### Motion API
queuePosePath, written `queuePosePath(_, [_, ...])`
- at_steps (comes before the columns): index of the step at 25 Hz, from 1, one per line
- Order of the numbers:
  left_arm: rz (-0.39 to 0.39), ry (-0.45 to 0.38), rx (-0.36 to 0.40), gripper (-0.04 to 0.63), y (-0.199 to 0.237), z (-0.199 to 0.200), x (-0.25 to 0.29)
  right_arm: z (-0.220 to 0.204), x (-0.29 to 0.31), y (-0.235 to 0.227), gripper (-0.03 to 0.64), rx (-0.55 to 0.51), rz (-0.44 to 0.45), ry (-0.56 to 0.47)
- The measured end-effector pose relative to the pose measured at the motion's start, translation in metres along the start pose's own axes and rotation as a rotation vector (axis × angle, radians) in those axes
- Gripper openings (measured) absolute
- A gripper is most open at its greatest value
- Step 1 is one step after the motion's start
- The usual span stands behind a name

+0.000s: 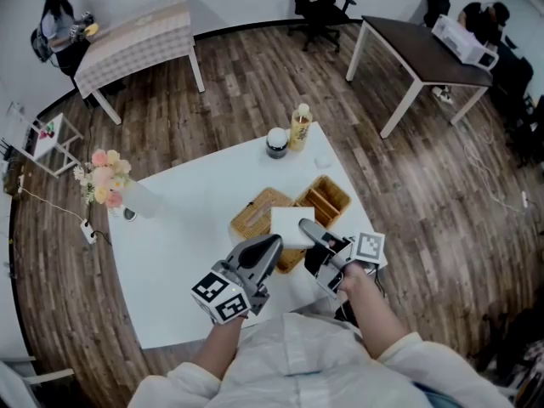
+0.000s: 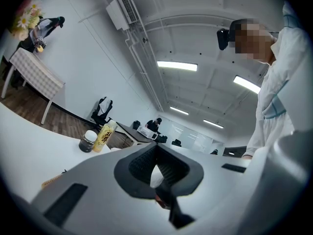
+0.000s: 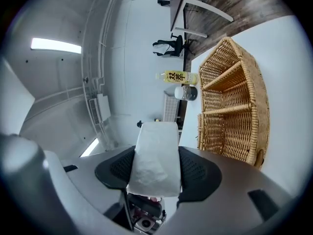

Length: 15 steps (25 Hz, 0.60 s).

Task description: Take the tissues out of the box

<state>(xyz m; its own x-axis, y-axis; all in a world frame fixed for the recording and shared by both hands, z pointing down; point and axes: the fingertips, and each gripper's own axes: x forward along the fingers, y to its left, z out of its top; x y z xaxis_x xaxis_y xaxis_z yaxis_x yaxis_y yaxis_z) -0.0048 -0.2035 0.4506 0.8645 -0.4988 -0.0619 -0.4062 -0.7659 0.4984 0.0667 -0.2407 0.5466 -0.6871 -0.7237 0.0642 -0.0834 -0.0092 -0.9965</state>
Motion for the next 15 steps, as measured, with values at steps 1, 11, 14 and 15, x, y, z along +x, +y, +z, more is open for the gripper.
queuePosePath(1, [-0.005,0.000,0.005,0.000,-0.0007,-0.0016,0.0003,-0.0008,-0.0005,0.0006,0.268,0.001,0.005,0.001])
queuePosePath(11, [-0.005,0.008,-0.004,0.000,-0.0074,-0.0042,0.0035,-0.0035,-0.0057,0.0026,0.268,0.007,0.019,-0.001])
queuePosePath(14, [-0.010,0.006,-0.005,0.001,-0.0080,-0.0050,0.0041,-0.0015,-0.0081,-0.0010,0.268,-0.012,0.011,0.001])
queuePosePath(15, [-0.014,0.005,-0.003,0.000,-0.0082,-0.0056,0.0045,-0.0009,-0.0090,-0.0019,0.268,-0.017,0.010,0.001])
